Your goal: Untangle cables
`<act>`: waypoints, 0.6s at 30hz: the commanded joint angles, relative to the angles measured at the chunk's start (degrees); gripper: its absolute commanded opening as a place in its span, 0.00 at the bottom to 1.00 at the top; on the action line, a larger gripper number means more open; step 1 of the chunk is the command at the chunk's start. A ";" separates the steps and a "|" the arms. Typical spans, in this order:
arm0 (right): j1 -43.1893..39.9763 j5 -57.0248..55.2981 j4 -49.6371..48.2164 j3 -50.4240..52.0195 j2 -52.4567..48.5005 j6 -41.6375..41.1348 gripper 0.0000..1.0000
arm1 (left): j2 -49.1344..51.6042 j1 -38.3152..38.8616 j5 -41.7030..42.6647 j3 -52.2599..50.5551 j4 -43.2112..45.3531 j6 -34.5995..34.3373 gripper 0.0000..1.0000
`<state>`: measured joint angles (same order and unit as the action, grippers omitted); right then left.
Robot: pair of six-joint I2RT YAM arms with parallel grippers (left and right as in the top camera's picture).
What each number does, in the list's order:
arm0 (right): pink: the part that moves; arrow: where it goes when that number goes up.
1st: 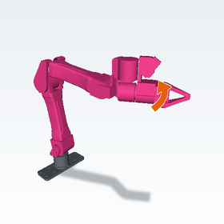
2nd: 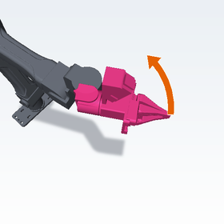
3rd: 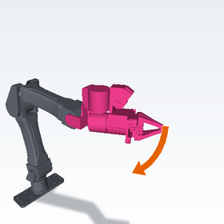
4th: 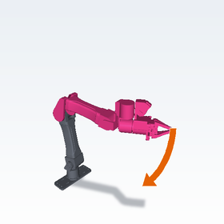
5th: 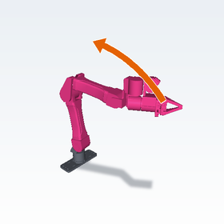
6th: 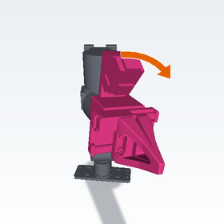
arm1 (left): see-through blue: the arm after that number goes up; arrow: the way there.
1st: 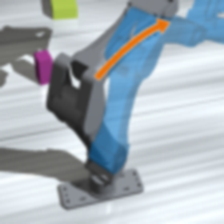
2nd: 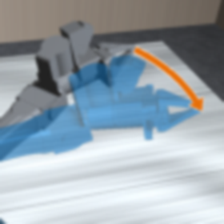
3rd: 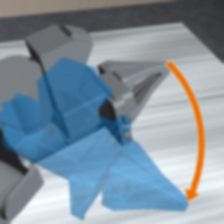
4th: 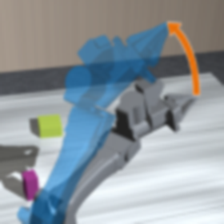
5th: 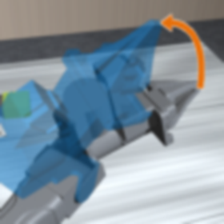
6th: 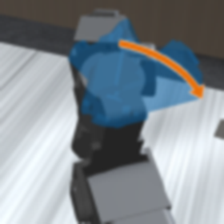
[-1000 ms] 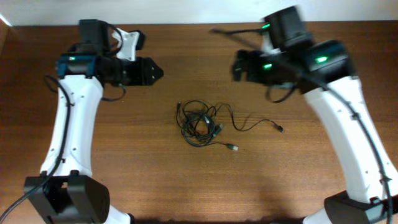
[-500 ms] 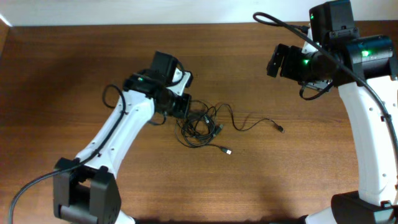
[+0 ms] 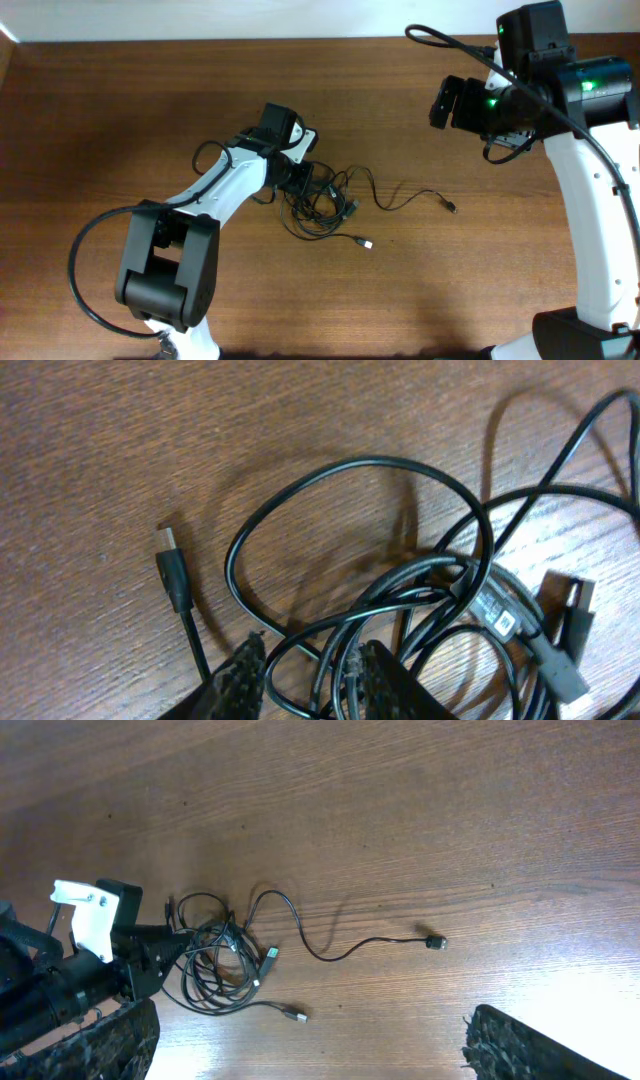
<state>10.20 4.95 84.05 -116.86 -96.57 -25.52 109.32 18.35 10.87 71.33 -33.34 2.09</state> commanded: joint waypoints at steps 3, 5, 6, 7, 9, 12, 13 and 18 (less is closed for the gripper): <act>-0.09 -0.52 0.17 -0.79 0.31 0.26 0.99 | 2.43 -0.02 -4.72 -0.37 0.17 4.52 0.36; -0.09 -0.55 0.15 -0.79 0.31 0.26 0.99 | 4.07 -0.02 -4.68 -0.37 0.31 4.50 0.35; -0.09 -0.55 0.13 -0.79 0.31 0.26 0.99 | 4.35 -0.02 -4.66 -0.37 0.31 4.50 0.34; -0.09 -0.57 0.11 -0.79 0.31 0.26 0.99 | 4.37 -0.02 -4.66 -0.37 0.33 4.50 0.33; -0.09 -0.57 0.04 -0.79 0.31 0.26 0.99 | 4.37 -0.02 -4.24 -0.37 0.85 4.48 0.28; -0.09 -0.55 0.00 -0.79 -0.17 0.26 0.99 | 4.35 -0.02 -0.61 -0.35 1.22 4.44 0.03; -0.09 -0.52 0.00 -0.79 -0.35 0.26 0.99 | 4.33 -0.04 0.44 0.13 1.16 3.56 0.00; -0.09 1.25 -0.48 -0.79 -0.55 0.26 0.99 | -0.15 -3.91 4.81 19.43 -17.22 -2.56 0.00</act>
<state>10.20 4.95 83.96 -116.86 -96.71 -25.47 112.97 17.32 10.61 78.24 -43.72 2.44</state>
